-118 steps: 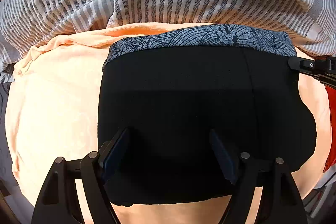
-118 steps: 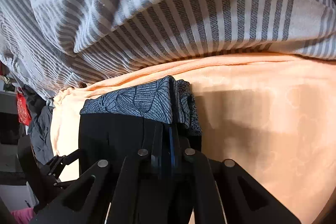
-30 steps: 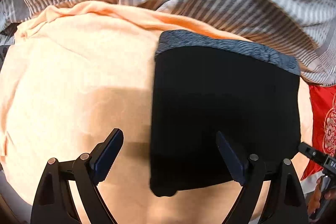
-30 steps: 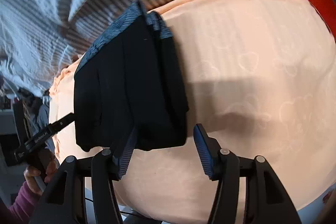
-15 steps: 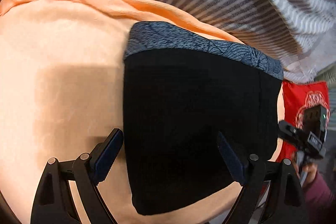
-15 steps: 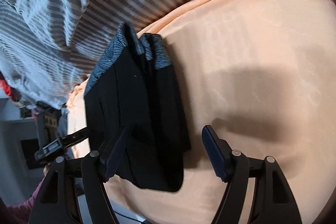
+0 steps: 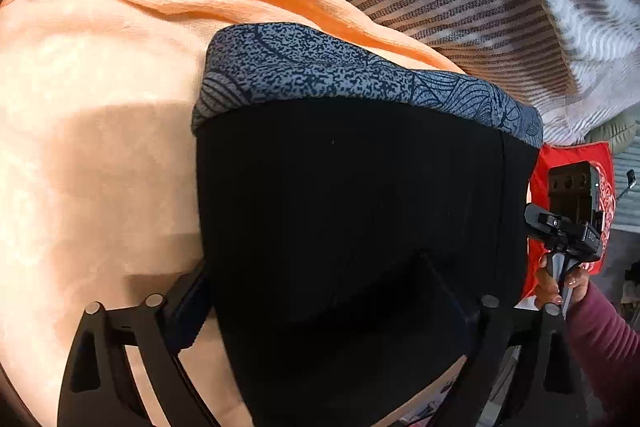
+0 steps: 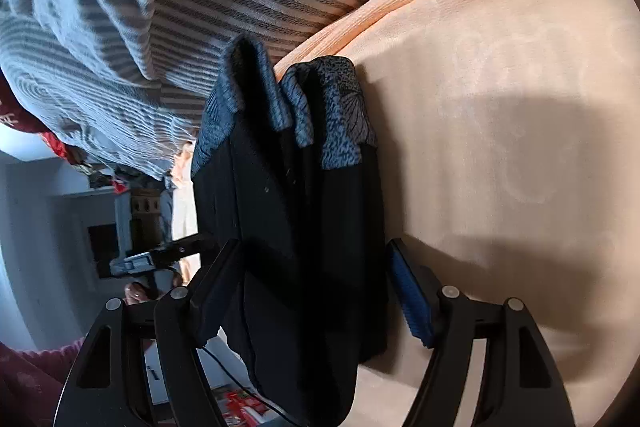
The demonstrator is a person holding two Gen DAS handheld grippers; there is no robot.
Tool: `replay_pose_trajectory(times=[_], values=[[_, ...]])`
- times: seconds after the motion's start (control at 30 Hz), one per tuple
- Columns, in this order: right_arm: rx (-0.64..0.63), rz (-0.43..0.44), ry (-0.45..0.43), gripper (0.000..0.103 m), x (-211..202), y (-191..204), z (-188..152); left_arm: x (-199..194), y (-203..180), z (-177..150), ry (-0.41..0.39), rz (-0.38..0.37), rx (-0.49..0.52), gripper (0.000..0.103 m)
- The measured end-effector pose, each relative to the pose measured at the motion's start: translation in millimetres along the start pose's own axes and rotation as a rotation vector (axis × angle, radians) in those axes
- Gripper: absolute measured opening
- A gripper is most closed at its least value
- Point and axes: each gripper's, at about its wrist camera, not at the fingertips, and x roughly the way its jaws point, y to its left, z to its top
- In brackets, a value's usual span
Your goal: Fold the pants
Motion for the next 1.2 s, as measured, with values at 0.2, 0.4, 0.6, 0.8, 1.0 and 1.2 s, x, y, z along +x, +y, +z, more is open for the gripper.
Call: replay_pose_trajectory(times=[0.2, 0.4, 0.6, 0.8, 1.0, 1.2], values=[[0.079, 0.084, -0.01, 0.076, 5.8, -14.5, 1.9, -5.5, 1.5, -6.9, -0.048, 0.018, -0.032, 0.097], [0.107, 0.087, -0.045, 0.045, -7.6, -11.7, -10.0, -22.5, -23.7, -22.5, -0.132, 0.09, 0.008, 0.079], [0.082, 0.117, -0.055, 0.041, -28.0, 7.0, -22.8, -42.5, -52.5, -33.5, -0.171, 0.11, 0.038, 0.073], [0.082, 0.143, -0.06, 0.041, -59.1, 12.9, -51.2, -61.4, -79.7, -67.3, -0.178, 0.12, 0.052, 0.073], [0.074, 0.124, -0.049, 0.041, -81.0, 6.5, -91.9, -48.7, -103.7, -104.5, -0.168, 0.132, 0.02, 0.073], [0.073, 0.098, -0.045, 0.041, -75.9, -5.7, -123.5, -29.2, -96.0, -134.0, -0.148, 0.143, 0.006, 0.073]])
